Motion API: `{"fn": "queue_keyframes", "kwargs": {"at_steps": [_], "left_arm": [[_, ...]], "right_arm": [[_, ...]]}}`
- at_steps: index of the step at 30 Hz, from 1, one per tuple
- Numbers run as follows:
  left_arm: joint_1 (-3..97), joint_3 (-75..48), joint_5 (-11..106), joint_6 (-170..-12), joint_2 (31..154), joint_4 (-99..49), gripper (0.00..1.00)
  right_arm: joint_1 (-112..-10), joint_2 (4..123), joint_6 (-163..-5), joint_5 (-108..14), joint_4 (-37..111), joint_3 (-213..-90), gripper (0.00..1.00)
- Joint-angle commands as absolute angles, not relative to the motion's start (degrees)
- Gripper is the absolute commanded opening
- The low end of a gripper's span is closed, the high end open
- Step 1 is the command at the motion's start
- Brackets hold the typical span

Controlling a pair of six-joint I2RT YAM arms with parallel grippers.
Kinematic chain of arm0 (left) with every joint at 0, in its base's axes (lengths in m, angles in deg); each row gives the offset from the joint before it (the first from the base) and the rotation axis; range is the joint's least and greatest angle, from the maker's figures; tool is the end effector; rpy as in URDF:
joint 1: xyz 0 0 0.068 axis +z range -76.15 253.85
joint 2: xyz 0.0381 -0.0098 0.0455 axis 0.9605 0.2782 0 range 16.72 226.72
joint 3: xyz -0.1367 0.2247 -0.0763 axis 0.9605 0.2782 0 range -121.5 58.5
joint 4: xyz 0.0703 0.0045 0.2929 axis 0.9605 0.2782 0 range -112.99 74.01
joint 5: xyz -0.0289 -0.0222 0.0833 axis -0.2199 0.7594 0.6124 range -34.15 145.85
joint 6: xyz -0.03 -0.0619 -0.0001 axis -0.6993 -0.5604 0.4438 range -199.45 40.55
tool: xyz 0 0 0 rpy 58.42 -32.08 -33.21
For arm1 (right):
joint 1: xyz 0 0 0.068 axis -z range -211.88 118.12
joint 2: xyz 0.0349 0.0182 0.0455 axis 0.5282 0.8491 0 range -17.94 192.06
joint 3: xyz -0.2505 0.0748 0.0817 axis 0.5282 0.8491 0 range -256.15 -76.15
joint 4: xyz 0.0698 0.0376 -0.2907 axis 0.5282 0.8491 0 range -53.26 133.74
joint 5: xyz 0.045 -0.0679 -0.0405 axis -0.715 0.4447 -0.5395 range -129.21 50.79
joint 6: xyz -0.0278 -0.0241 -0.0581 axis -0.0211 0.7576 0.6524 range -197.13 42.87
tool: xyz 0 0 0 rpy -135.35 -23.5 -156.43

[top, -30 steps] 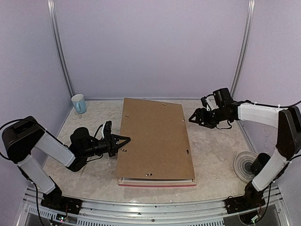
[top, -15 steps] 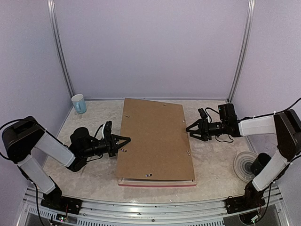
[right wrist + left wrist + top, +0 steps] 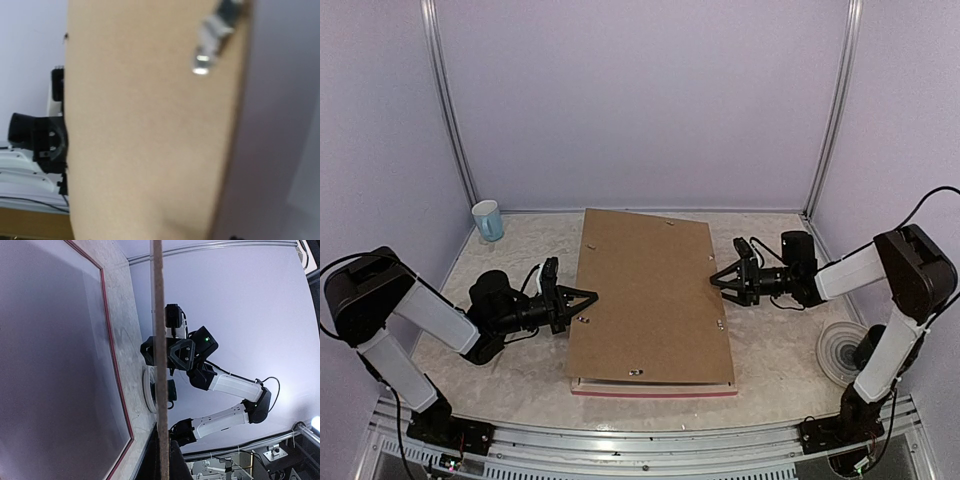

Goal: Put the photo into the frame
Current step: Pass from the left arm to the right

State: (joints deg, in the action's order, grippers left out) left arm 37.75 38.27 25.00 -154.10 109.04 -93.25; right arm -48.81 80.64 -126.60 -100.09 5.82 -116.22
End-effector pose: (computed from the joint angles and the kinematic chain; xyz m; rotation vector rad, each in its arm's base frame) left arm 0.2237 -0.1985 0.1198 -0.1487 1.9724 -1.8230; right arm 0.3211 0.1485 0.1153 -0.1314 2.2621 1.7578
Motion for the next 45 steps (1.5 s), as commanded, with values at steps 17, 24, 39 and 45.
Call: {"fn": "queue_keyframes", "kwargs": {"at_steps": [17, 24, 39, 45], "left_arm": [[37.46, 36.44, 24.08, -154.33, 108.90, -100.42, 0.00], [37.46, 36.85, 23.88, -154.59, 109.36, -101.22, 0.00], [37.55, 37.66, 23.77, -154.77, 110.04, -102.50, 0.00], [37.81, 38.06, 23.69, -155.10, 110.32, -103.26, 0.00]], "right_arm": [[-53.68, 88.47, -141.20, -105.48, -18.16, -114.89, 0.46], [-54.62, 89.61, -141.93, -106.16, -18.22, -115.39, 0.44], [-54.82, 89.73, -142.68, -108.41, -17.66, -115.86, 0.22], [-54.82, 89.22, -144.14, -108.72, -18.91, -115.87, 0.16]]}}
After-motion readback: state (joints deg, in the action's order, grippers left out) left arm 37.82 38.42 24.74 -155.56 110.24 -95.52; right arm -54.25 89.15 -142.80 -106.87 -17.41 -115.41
